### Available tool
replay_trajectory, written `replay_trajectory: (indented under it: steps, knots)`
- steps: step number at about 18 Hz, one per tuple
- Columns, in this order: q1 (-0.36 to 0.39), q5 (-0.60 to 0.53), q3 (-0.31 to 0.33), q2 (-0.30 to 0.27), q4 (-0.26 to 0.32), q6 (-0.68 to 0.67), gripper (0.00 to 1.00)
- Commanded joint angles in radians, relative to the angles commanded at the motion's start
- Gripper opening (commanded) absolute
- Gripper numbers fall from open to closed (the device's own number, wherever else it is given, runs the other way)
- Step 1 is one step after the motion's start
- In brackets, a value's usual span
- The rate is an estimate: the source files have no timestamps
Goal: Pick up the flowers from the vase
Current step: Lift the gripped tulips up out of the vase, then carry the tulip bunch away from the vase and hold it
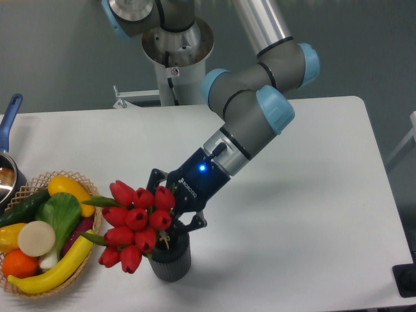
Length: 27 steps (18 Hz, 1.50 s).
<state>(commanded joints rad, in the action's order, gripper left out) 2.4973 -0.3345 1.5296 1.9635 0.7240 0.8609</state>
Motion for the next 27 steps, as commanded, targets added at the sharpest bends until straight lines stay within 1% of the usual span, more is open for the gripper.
replay_trajectory:
  steps: [3,5,6,7,10,16,17,22,24,25,27]
  knots:
    - [0.003,0.025,-0.035,-0.002,0.000,-0.077,0.03]
    - [0.005,0.028,-0.042,-0.003,-0.002,-0.083,0.03]
    - [0.008,0.028,-0.043,-0.014,0.000,-0.083,0.03]
    - [0.017,0.029,-0.046,-0.023,-0.002,-0.083,0.03]
    - [0.041,0.029,-0.052,-0.025,0.000,-0.083,0.03]
    - [0.087,0.029,-0.054,-0.083,0.000,-0.085,0.03]
    - [0.100,0.028,-0.054,-0.090,0.000,-0.083,0.03]
    - [0.208,0.012,-0.048,-0.123,-0.002,-0.030,0.05]
    - [0.250,-0.026,-0.048,-0.127,0.002,-0.011,0.04]
    - [0.267,-0.072,-0.046,-0.129,0.002,0.004,0.04]
    - [0.281,-0.209,-0.040,-0.130,0.003,0.050,0.04]
